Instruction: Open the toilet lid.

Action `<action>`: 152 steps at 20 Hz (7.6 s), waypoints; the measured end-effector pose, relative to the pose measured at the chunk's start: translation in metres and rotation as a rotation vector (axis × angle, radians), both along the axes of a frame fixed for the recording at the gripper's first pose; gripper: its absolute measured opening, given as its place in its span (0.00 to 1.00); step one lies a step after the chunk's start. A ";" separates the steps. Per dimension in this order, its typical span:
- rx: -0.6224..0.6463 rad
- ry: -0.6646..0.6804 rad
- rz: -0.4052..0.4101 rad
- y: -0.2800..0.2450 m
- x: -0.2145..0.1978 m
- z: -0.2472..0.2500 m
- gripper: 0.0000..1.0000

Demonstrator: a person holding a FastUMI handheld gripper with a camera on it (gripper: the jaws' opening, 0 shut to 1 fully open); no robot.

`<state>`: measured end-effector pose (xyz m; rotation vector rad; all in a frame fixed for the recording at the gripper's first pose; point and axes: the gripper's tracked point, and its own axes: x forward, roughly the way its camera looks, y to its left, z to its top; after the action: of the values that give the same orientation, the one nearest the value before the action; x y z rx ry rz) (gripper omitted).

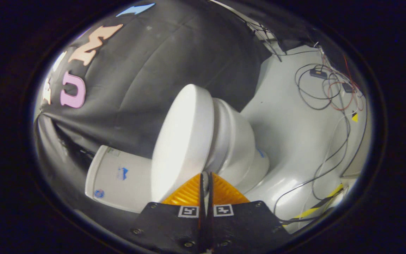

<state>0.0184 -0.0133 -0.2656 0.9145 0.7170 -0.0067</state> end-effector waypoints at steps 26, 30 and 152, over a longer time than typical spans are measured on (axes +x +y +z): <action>-0.192 -0.321 0.164 0.073 -0.002 0.158 0.01; -0.205 -0.346 0.183 0.082 -0.002 0.170 0.01; -0.617 -0.781 0.374 0.222 -0.005 0.307 0.98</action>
<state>0.0137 0.2086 0.0409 0.1359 0.1147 0.4190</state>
